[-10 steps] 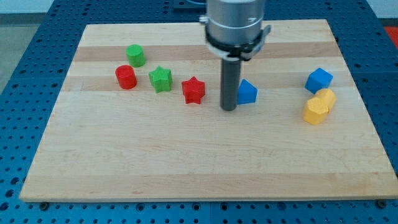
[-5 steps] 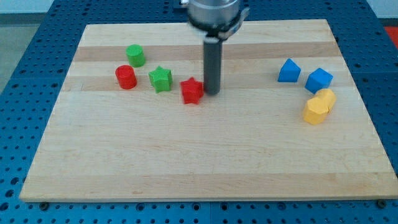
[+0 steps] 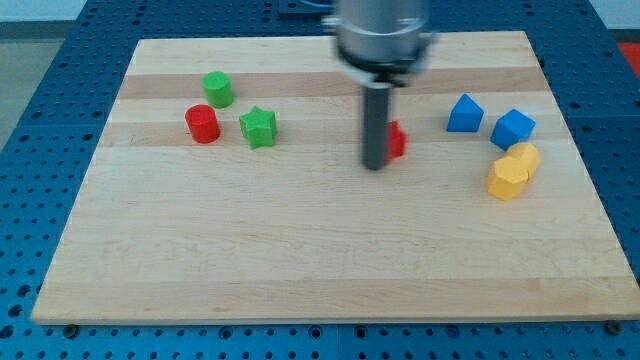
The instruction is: Slide red star close to blue triangle
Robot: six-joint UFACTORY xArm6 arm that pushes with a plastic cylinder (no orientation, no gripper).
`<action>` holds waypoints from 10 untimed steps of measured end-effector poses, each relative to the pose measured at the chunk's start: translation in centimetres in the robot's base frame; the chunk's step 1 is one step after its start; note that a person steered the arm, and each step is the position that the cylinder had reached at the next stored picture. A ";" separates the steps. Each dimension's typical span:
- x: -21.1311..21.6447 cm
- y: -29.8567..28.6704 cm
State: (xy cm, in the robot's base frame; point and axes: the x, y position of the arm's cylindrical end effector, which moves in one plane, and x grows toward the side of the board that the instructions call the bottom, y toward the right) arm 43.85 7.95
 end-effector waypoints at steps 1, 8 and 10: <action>-0.1 -4.4; 0.1 -8.7; 0.3 -8.6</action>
